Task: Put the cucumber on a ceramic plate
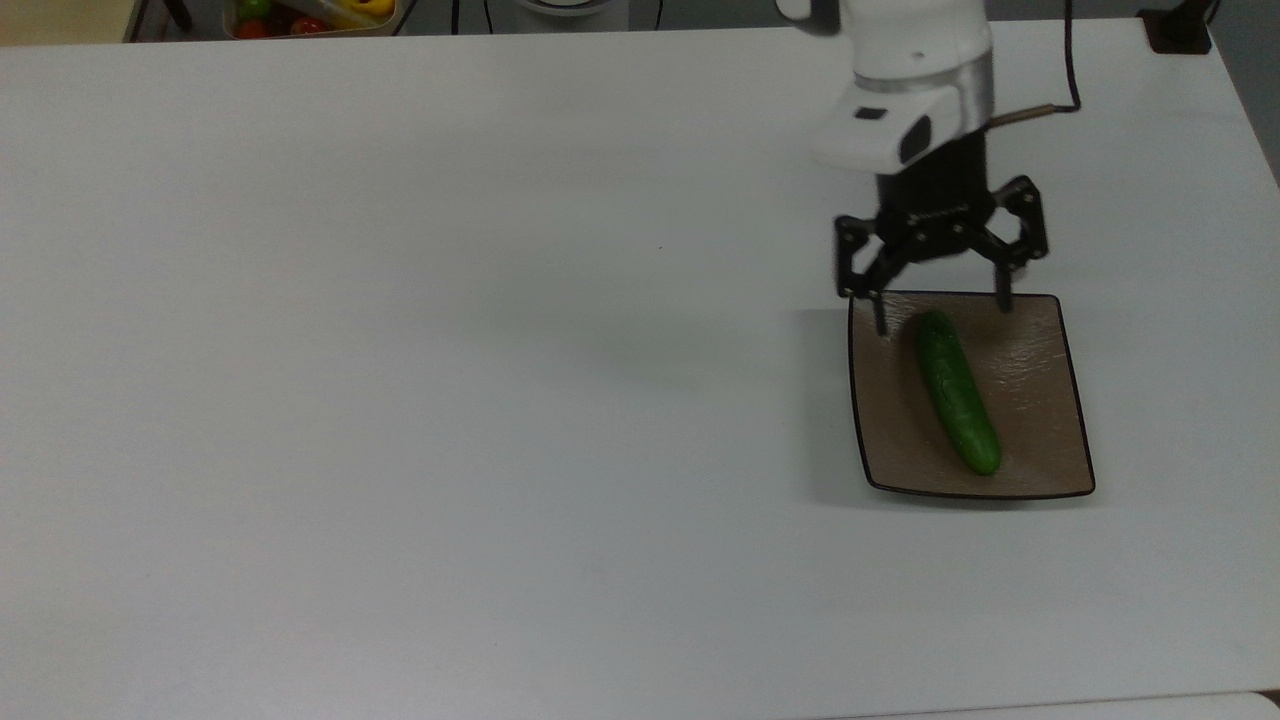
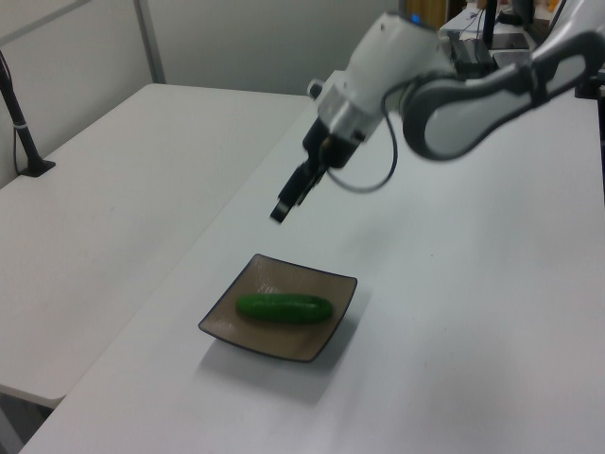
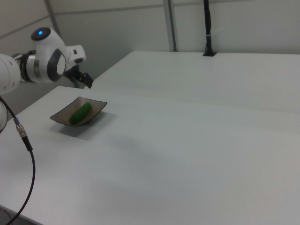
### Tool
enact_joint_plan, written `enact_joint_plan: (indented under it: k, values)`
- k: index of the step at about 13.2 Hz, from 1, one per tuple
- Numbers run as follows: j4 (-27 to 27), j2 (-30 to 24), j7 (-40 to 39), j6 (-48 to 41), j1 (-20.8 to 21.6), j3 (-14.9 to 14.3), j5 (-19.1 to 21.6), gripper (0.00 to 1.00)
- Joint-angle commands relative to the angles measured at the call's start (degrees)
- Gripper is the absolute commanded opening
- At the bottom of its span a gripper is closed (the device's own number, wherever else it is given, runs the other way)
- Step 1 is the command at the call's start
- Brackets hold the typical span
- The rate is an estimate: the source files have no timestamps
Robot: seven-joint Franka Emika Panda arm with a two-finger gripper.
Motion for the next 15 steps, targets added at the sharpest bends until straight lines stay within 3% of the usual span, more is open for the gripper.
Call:
enact_joint_plan:
  k: [1,4,11,12,15]
  values:
    - [-3.71,-10.63,1.56,-14.99,-3.41,-1.27,-1.02,1.00]
    - [-3.80,-17.23,1.48,-29.25,-7.54,-1.72,-1.02,1.00]
    - [-5.82,-27.35,-1.15,-50.51,-17.55,-2.25,-0.85,1.00]
    - [-6.43,-28.58,-2.82,-52.64,-19.40,-2.25,-0.58,1.00]
    - [-10.47,-31.75,-6.96,-53.19,-19.60,-2.60,-0.41,1.00]
